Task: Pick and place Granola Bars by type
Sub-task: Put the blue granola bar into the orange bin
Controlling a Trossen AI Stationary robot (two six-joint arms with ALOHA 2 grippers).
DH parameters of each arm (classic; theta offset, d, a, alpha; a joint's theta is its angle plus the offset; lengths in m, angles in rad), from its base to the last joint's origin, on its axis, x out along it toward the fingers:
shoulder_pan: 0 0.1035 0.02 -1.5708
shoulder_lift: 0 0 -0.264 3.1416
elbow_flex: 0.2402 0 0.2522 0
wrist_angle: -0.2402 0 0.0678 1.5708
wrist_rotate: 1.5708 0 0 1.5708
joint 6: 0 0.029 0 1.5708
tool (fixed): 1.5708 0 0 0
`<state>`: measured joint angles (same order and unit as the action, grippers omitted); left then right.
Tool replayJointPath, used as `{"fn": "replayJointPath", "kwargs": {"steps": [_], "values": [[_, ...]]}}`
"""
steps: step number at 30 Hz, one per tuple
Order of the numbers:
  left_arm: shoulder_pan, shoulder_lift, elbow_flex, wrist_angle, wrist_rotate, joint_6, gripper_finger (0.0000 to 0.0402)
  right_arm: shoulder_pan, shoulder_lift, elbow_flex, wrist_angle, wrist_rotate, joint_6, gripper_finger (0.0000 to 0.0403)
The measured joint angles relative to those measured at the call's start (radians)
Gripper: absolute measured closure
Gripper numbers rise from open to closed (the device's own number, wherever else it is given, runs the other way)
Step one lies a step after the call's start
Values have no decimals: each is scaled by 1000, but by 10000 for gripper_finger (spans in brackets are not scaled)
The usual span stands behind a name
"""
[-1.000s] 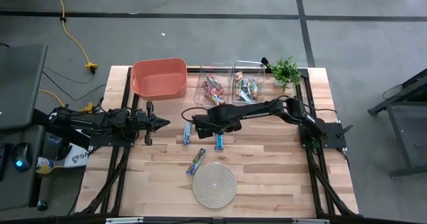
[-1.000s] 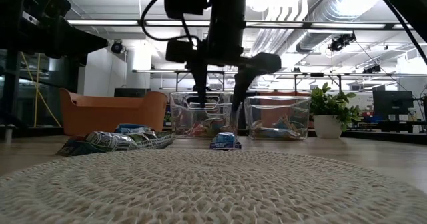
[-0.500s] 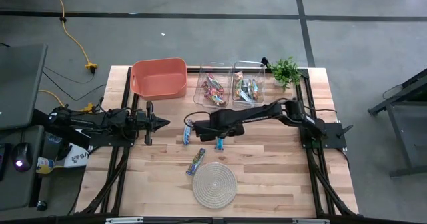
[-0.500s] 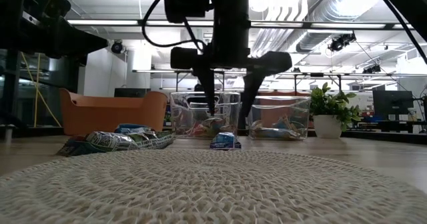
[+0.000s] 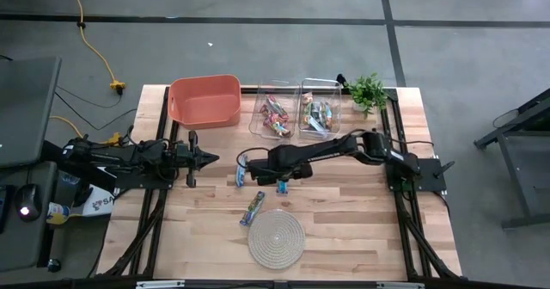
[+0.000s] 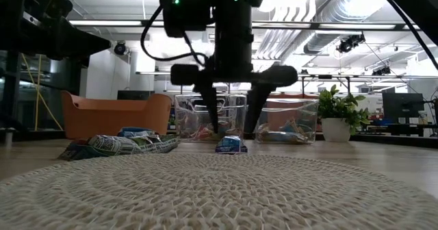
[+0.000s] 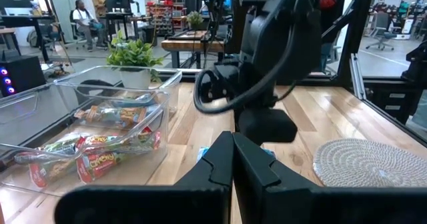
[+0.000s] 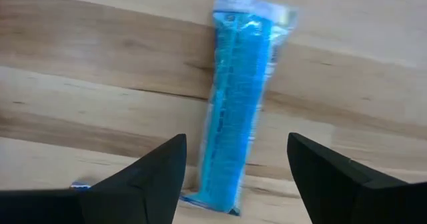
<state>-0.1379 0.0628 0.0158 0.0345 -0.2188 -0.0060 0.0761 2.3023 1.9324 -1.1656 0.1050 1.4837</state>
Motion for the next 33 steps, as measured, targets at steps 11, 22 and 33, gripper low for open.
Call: {"fn": "replayJointPath", "kwargs": {"steps": [11, 22, 33], "values": [[0, 0, 0, 0, 0, 0, 401, 2, 52, 0, 33, -33, -3, 159], [0, 0, 0, 0, 0, 0, 401, 6, 75, 2, 60, -47, 1, 160], [0, 0, 0, 0, 0, 0, 401, 12, 78, 2, 69, -47, 1, 193]]}}
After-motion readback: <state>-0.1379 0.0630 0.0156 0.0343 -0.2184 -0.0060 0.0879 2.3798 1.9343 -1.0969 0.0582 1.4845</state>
